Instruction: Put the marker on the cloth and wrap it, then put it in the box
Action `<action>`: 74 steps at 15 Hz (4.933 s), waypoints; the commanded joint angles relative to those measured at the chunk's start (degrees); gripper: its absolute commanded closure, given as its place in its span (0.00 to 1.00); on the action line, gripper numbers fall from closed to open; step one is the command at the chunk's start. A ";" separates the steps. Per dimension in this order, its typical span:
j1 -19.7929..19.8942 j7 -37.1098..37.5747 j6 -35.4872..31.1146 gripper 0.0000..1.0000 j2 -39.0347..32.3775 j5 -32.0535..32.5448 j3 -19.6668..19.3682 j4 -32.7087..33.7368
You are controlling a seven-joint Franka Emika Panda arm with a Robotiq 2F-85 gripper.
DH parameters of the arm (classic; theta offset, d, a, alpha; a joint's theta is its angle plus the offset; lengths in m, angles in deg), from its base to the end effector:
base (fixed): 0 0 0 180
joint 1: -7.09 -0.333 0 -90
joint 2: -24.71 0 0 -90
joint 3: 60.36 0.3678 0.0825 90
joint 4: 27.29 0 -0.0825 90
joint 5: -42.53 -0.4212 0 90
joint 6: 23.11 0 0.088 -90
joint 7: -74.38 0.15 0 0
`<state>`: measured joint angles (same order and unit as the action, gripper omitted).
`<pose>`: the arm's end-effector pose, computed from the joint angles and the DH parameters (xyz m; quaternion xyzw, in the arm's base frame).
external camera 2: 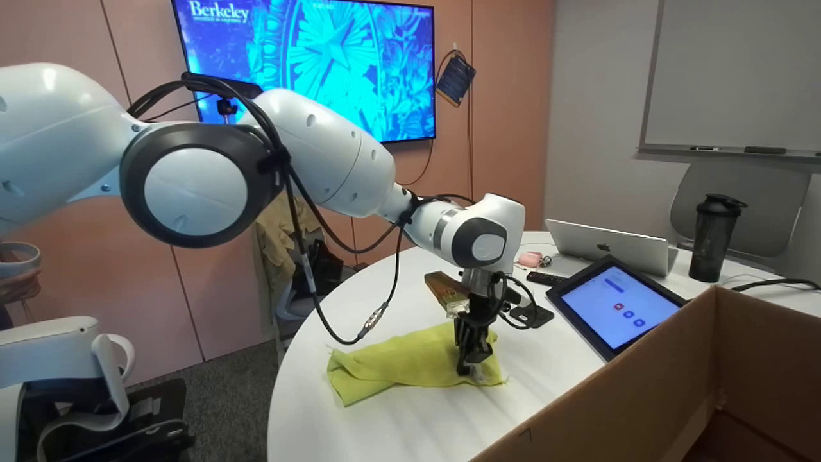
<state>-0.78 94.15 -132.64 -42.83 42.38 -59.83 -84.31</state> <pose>0.8028 0.1165 0.0586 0.9862 -0.1011 -0.1282 0.0262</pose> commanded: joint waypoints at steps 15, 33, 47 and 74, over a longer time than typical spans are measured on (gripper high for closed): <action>2.64 -3.70 1.66 0.00 -6.39 -2.87 0.99 7.18; 2.69 -4.08 3.48 0.98 -6.55 -4.33 2.32 9.46; -1.22 -6.23 4.89 0.98 1.79 -1.37 4.75 7.72; -13.82 -4.20 3.92 0.00 9.72 3.88 0.33 -0.92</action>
<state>-15.49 97.43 -127.19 -41.34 45.84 -61.10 -74.54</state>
